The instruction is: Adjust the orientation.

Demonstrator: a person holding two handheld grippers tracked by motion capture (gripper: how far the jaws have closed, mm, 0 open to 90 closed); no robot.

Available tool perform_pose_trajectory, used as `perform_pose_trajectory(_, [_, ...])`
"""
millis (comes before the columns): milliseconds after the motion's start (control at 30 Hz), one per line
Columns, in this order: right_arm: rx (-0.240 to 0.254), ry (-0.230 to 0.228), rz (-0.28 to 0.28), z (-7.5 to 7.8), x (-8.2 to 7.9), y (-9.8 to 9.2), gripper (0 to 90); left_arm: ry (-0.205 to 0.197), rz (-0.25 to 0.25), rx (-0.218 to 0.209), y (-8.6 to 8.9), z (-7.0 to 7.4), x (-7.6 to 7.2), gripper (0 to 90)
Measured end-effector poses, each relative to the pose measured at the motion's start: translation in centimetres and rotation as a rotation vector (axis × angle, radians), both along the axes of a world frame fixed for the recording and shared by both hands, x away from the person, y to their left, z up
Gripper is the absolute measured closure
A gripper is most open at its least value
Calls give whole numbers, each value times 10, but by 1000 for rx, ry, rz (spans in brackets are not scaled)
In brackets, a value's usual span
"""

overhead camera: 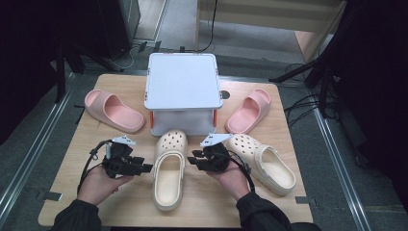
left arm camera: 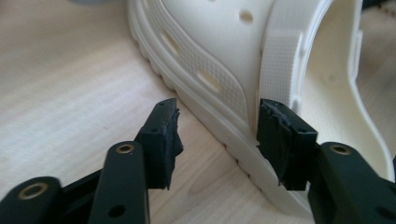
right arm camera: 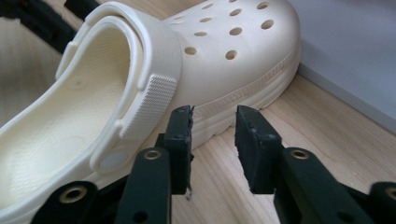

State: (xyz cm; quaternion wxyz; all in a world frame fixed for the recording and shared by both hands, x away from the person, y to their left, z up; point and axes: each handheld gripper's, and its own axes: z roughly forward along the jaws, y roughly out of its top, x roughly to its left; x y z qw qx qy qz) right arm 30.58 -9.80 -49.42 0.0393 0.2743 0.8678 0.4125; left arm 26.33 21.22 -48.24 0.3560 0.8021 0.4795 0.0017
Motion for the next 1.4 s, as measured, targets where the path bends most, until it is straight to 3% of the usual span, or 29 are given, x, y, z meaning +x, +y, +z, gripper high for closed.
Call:
perform_pose_trajectory(67, [6,0,8,1,-2,-3,639,-12,3,-24,3,2,1,416])
perform_pose_trajectory(200, [5,15,7,1,-4,-6,607,-12,-3,2,5,5,4,395])
perform_pose_trajectory(400, [11,23,8,6,-9,-16,550,-7,-5,-6,7,8,11,387])
perform_pose_trajectory(800, [14,29,-36,17,-22,-46,529,-7,-48,-4,4,11,25,385])
perform_pose_trajectory(1133, [1,18,-72,33,-34,-80,529,-1,-72,-4,-1,13,31,385])
perform_pose_trajectory(1400, [-4,20,-162,39,-41,-121,528,2,-81,-4,-3,13,35,385])
